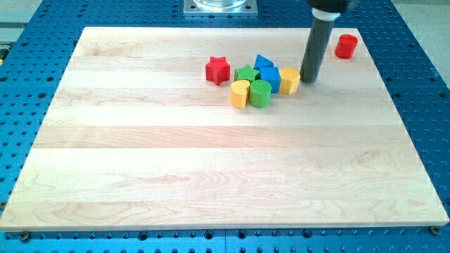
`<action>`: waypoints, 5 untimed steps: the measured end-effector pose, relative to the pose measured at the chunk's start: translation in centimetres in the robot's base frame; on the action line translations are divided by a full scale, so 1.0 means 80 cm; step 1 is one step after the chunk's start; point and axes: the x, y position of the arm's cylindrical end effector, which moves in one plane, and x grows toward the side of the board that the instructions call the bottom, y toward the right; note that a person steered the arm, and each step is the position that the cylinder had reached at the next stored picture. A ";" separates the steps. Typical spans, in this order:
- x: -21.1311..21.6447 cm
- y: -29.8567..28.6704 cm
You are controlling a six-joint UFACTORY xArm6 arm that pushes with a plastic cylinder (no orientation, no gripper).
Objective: Move the cube towards the top center of the board
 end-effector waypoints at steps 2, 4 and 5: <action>0.032 -0.064; 0.078 -0.078; 0.043 -0.093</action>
